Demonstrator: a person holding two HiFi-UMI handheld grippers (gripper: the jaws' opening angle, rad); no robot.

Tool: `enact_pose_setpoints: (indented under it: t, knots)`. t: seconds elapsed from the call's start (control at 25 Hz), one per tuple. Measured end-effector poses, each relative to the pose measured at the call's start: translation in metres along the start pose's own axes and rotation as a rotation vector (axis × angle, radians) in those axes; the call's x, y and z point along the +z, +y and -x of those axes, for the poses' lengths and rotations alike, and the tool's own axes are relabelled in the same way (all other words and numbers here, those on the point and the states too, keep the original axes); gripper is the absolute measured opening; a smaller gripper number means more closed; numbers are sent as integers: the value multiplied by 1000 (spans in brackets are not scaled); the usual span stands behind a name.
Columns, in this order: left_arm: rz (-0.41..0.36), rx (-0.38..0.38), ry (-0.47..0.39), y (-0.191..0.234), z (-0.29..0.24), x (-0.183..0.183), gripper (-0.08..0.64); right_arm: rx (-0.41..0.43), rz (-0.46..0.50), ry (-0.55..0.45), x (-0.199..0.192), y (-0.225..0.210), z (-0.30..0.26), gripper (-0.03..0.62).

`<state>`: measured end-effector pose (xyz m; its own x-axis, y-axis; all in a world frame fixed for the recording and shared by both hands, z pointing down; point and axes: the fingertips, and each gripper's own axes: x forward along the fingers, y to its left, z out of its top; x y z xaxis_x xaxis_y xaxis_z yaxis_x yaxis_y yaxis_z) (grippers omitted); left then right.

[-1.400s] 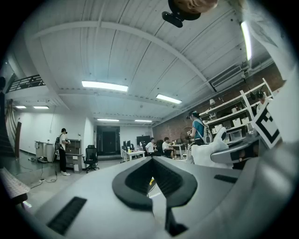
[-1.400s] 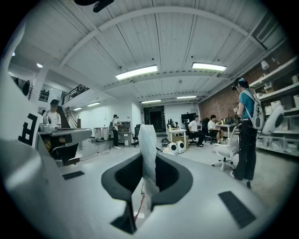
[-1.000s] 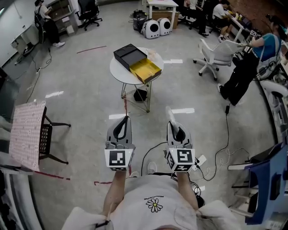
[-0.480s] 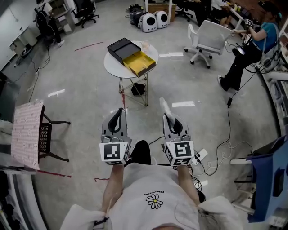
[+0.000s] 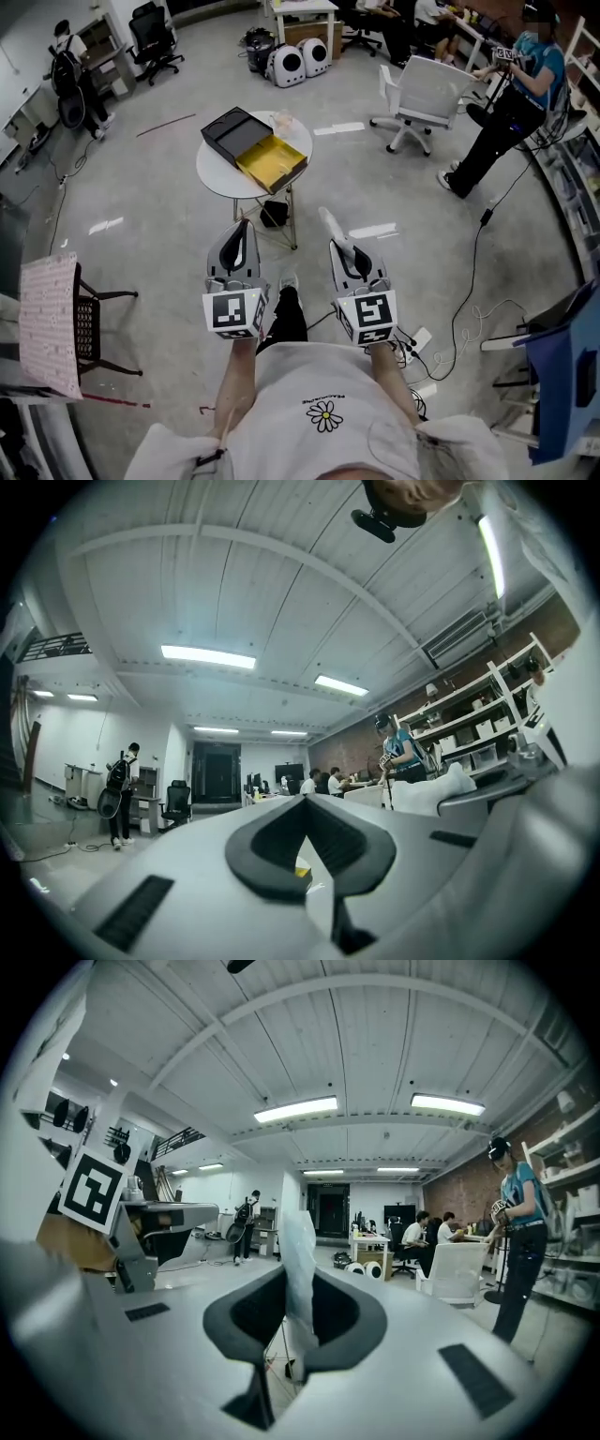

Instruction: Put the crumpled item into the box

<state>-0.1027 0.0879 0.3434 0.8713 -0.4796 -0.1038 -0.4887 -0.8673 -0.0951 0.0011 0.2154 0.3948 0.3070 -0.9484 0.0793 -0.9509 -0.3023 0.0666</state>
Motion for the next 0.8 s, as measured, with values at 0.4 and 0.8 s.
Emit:
enact_pose_setpoints:
  t: [0.4, 0.8]
  knots:
    - [37, -12, -1, 64, -133, -19, 0, -33, 27, 34, 16, -49, -138, 50]
    - [0, 20, -61, 167, -258, -31, 0, -37, 14, 52, 30, -66, -312, 49]
